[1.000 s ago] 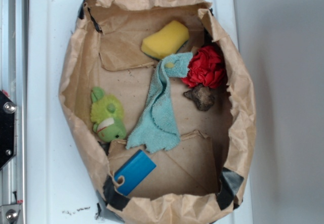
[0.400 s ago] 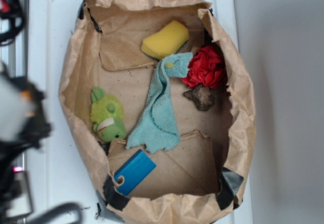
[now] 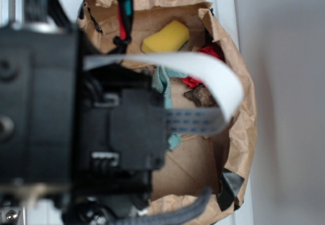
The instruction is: Grab the blue block.
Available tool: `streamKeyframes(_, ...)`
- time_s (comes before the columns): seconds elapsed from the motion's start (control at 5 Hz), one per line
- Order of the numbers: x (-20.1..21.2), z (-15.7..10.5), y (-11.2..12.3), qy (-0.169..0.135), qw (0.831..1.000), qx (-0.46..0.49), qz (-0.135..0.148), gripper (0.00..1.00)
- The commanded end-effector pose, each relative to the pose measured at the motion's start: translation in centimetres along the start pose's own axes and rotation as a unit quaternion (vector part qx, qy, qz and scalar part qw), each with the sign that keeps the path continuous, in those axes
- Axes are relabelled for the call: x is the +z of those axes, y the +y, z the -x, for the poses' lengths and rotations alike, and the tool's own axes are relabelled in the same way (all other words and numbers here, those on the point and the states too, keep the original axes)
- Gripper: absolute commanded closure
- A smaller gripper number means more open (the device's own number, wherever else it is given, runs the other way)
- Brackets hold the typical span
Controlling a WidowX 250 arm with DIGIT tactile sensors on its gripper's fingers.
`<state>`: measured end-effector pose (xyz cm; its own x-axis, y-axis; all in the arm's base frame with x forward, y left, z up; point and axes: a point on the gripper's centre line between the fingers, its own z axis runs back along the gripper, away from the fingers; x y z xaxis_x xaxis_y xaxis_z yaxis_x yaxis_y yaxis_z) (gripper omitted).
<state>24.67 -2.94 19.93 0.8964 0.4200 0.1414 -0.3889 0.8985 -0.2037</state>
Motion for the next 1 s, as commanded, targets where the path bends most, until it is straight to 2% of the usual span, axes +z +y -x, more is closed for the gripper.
streamKeyframes(0.0,-2.8,-3.1,1.3,-0.032,0.994,0.104,0.017,0.00)
streamKeyframes(0.2,-3.9,-3.7,1.9,-0.032,0.991,0.132,0.007,0.00)
streamKeyframes(0.4,-4.6,-2.2,2.9,-0.035,0.987,0.157,-0.014,0.00)
streamKeyframes(0.8,-4.6,-2.2,2.9,-0.035,0.987,0.157,-0.014,0.00)
